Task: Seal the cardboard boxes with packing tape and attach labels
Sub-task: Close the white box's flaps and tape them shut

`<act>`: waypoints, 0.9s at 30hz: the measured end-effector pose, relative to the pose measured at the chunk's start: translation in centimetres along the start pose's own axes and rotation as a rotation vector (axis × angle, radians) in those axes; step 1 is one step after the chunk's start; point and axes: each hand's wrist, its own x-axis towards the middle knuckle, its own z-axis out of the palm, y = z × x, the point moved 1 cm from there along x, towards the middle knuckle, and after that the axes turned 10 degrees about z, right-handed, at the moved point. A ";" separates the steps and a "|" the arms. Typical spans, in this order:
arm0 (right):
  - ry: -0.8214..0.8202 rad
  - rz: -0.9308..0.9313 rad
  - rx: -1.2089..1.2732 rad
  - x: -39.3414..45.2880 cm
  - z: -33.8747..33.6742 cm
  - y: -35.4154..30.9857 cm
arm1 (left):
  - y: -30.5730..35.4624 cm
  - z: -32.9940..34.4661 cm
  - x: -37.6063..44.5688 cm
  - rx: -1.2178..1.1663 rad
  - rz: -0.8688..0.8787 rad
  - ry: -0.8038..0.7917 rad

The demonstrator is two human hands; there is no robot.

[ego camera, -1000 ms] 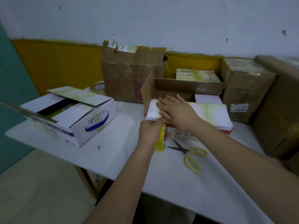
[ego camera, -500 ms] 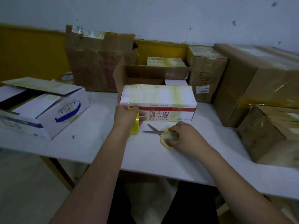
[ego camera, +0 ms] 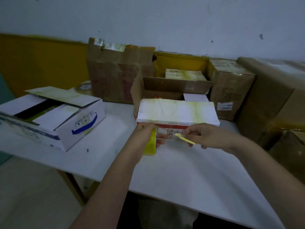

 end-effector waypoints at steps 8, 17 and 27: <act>-0.263 0.133 -0.124 2.5 -4.3 -0.5 | -0.4 -1.0 -0.5 -0.058 0.027 -0.077; -0.410 0.173 0.125 3.6 -4.9 -0.2 | 0.1 -1.6 -0.8 -0.050 0.007 -0.102; -0.167 -0.185 0.273 5.9 -0.8 -2.4 | 1.1 -0.7 0.0 -0.113 -0.075 -0.094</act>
